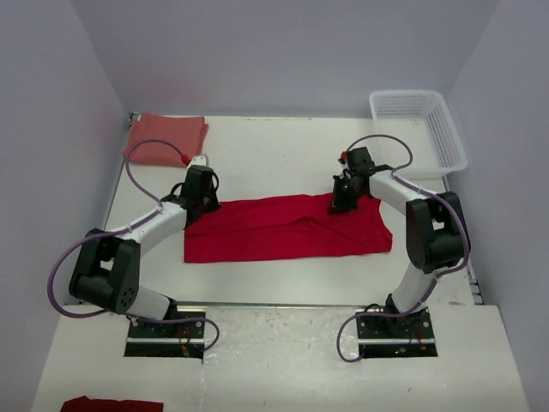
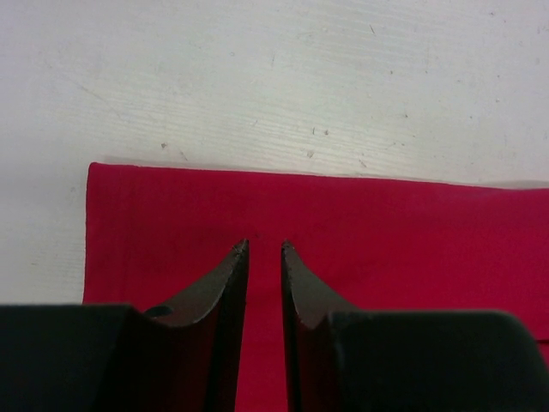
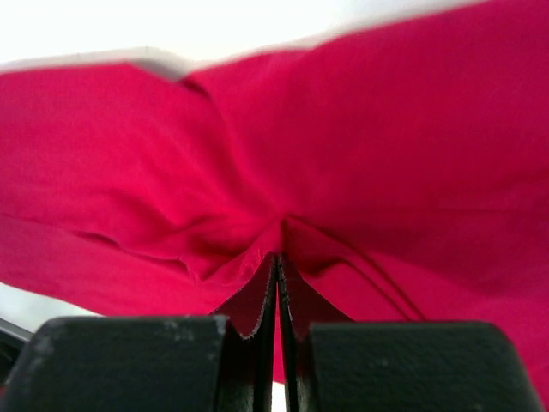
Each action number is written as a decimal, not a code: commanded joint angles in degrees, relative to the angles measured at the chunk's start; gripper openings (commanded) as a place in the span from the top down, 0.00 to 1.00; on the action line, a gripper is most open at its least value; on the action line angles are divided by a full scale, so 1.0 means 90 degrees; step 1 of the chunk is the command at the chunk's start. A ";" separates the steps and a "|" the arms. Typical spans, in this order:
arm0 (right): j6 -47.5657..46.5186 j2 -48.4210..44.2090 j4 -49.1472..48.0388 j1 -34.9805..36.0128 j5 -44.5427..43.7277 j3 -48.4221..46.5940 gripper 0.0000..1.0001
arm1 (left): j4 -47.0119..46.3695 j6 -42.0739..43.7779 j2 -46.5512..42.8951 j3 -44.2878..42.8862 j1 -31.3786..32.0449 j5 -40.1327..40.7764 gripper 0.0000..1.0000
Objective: Fold and stack the t-shirts
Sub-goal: Fold the other side of the tshirt into a rectangle
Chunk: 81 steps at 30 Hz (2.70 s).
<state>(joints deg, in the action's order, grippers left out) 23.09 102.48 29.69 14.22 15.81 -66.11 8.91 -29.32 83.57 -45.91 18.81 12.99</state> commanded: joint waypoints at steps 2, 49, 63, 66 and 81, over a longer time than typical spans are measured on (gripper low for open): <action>0.0052 -0.0936 -0.0135 0.0324 -0.0233 0.0411 1.00 | -0.0248 0.0113 0.0021 -0.0182 0.0010 0.0011 0.77; 0.0511 -0.1025 -0.0476 0.2034 -0.1796 0.0742 0.76 | 0.0124 0.0192 0.0871 -0.0681 -0.0068 0.0205 1.00; 0.0618 -0.1044 -0.0799 0.2112 -0.1611 0.1427 0.74 | 0.0192 0.0084 0.0597 -0.0553 -0.0273 0.0744 0.98; 0.0608 -0.0947 -0.0887 0.2112 -0.1436 0.1447 0.74 | 0.0182 0.0074 0.0675 -0.0573 -0.0293 0.0676 0.98; 0.0559 -0.1737 -0.0604 0.2404 -0.1747 0.1407 0.69 | 0.0163 0.0094 0.1066 -0.0573 -0.0693 0.1056 0.94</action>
<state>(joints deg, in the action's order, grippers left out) 28.42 90.54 23.31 35.27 1.98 -53.06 11.00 -27.88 93.17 -50.02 13.52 19.59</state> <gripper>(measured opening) 0.302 0.058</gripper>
